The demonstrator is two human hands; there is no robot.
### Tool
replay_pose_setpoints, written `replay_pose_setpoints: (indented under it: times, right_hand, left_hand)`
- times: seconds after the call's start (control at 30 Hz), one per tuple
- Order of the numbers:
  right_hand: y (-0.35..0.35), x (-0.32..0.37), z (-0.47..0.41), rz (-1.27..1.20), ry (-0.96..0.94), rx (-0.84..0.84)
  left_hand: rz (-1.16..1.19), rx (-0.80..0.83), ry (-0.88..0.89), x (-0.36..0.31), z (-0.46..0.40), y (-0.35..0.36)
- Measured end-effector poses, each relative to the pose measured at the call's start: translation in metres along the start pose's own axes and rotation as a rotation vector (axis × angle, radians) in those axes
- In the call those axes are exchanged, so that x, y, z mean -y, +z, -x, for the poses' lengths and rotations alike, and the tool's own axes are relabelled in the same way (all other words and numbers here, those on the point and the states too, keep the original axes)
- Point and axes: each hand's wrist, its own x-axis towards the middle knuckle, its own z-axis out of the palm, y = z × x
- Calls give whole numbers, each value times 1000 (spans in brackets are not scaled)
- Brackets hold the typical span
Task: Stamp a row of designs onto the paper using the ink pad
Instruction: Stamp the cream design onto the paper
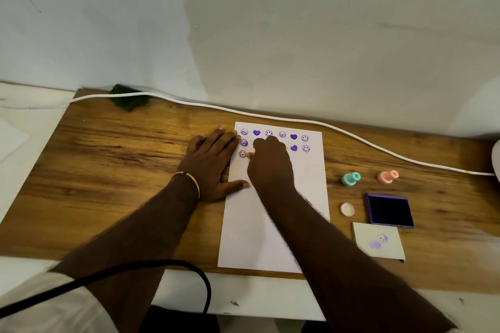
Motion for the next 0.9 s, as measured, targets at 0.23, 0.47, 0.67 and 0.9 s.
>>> replay_pose_setpoints:
  times: [0.23,0.47,0.67,0.9]
  right_hand:
    - [-3,-2,-3,-17,8,17]
    - [-3,-4,-5,-37,5,23]
    - [2,-5,0,-22,-7,-8]
    - [1,-3,2,35,-54,-8]
  left_hand:
    - [5,-5,-1,-1,0,1]
    - [4,8,-3,-1,-1,0]
    - [7,-3,-1,0,0,1]
    - [9,-6,-3,0,0,2]
